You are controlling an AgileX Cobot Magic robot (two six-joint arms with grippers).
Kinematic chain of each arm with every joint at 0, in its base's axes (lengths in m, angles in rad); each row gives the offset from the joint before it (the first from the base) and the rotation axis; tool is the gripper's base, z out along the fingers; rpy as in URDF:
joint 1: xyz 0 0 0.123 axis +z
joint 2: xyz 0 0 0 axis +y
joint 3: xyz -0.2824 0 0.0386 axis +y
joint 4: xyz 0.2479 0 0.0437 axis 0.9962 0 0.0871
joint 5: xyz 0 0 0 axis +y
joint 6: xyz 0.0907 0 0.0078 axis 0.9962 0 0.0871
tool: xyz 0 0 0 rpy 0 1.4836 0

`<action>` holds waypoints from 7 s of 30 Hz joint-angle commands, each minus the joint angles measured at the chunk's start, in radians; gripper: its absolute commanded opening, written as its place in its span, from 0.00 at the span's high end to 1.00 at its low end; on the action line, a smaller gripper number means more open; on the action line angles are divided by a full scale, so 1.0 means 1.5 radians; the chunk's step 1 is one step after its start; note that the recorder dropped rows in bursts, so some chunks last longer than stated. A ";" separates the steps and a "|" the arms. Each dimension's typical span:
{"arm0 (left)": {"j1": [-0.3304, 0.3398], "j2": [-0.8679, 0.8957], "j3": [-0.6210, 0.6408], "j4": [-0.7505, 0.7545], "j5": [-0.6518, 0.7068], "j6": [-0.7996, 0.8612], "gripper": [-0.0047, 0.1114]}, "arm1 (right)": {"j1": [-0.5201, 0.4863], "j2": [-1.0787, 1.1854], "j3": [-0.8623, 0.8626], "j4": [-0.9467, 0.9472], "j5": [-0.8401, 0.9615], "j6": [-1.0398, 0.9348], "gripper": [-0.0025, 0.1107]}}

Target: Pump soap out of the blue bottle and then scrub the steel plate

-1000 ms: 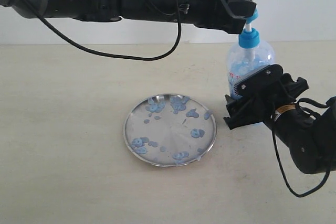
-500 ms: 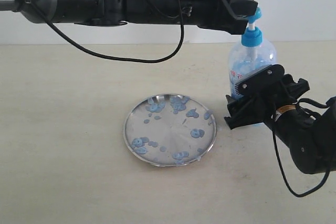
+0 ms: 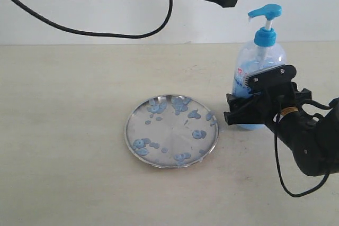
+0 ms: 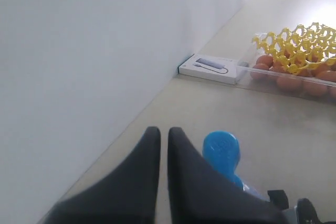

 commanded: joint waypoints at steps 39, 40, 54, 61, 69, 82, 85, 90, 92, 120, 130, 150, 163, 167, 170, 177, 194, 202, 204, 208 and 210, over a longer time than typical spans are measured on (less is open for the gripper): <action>-0.002 -1.196 0.714 0.000 -0.760 -0.093 0.92 | -0.001 -1.046 0.004 0.031 1.053 0.088 0.95; -0.002 -1.197 0.714 0.000 -0.766 -0.093 0.92 | -0.001 -1.070 0.022 0.031 0.999 0.086 0.95; -0.002 -1.198 0.714 0.000 -0.755 -0.093 0.92 | 0.001 -1.128 0.400 0.012 0.497 0.028 0.94; -0.002 -1.198 0.730 0.000 -0.756 -0.093 0.92 | -0.001 -1.128 0.400 0.032 0.640 0.006 0.94; -0.002 -1.198 0.781 0.000 -0.758 -0.093 0.92 | -0.001 -1.128 0.400 0.052 0.658 0.079 0.94; -0.002 -1.198 0.861 0.000 -0.752 -0.136 0.92 | -0.043 -1.326 0.400 0.052 0.672 0.079 0.94; -0.002 -1.198 0.871 0.000 -0.738 -0.153 0.92 | -0.067 -1.355 0.400 0.052 0.660 0.079 0.94; -0.002 -1.197 0.885 0.000 -0.710 -0.153 0.92 | -0.086 -1.355 0.400 0.052 0.640 0.079 0.94; -0.002 -1.197 0.893 0.000 -0.674 -0.153 0.92 | -0.086 -1.355 0.400 0.052 0.640 0.079 0.94; -0.002 -0.218 0.460 0.068 0.036 -0.533 0.92 | -0.086 -1.355 0.400 0.020 0.917 -0.037 0.94; 0.063 -0.141 0.347 1.064 0.480 -1.152 0.92 | -0.086 -1.355 0.400 0.020 0.917 -0.037 0.94; 0.114 0.136 -0.131 0.896 0.346 -1.063 0.92 | -0.086 -1.355 0.400 0.022 0.919 -0.037 0.94; 0.109 0.208 -0.130 0.969 0.347 -1.070 0.92 | -0.086 -1.355 0.400 0.022 0.919 -0.035 0.94; 0.100 0.242 -0.130 0.718 0.388 -0.863 0.92 | -0.086 -1.355 0.400 0.022 0.919 -0.035 0.94; 0.097 0.252 -0.130 0.721 0.542 -0.775 0.92 | -0.086 -1.355 0.400 0.022 0.919 -0.035 0.94; 0.125 0.207 -0.130 0.791 0.367 -0.956 0.92 | -0.086 -1.355 0.400 0.022 0.919 -0.034 0.94; 0.057 0.264 -0.154 0.724 0.425 -0.793 0.92 | -0.086 -1.355 0.400 0.022 0.919 -0.032 0.94; 0.068 0.220 -0.158 1.054 0.373 -1.036 0.92 | -0.086 -1.355 0.400 0.022 0.919 -0.024 0.94; 0.078 0.201 -0.159 1.100 0.284 -1.174 0.92 | -0.086 -1.355 0.400 0.022 0.919 -0.024 0.94; 0.083 0.173 -0.159 0.905 0.312 -0.958 0.92 | -0.086 -1.355 0.400 0.022 0.919 -0.024 0.94; 0.083 0.159 -0.145 0.851 0.362 -0.924 0.92 | -0.086 -1.355 0.400 0.022 0.919 -0.024 0.94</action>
